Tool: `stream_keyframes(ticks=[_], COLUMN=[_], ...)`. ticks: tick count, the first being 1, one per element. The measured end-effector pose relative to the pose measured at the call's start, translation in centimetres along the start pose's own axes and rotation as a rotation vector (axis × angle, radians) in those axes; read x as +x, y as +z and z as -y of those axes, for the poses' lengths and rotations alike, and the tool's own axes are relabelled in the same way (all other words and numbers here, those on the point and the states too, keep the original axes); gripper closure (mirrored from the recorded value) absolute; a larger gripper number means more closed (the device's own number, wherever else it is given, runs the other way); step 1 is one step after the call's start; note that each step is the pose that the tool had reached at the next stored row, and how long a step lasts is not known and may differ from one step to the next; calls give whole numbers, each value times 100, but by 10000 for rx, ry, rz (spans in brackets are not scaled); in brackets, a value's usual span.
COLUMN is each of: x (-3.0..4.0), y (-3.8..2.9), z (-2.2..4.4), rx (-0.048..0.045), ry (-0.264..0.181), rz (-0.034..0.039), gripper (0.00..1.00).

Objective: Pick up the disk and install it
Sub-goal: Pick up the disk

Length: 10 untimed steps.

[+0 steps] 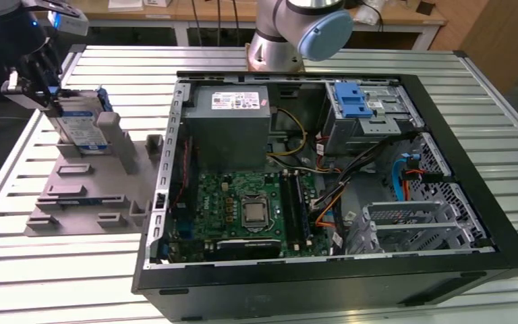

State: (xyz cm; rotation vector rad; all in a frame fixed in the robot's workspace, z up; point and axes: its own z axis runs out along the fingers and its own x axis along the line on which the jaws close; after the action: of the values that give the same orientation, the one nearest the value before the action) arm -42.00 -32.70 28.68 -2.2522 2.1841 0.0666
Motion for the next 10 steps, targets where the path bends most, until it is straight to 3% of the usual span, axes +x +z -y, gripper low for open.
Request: stream_keyframes(ticks=[1,2,10], x=[0,0,0], y=[0,0,1], z=[0,0,0], rx=[0,-1,-1], ry=[0,-1,0], rz=[0,0,0], gripper=[54,61,63])
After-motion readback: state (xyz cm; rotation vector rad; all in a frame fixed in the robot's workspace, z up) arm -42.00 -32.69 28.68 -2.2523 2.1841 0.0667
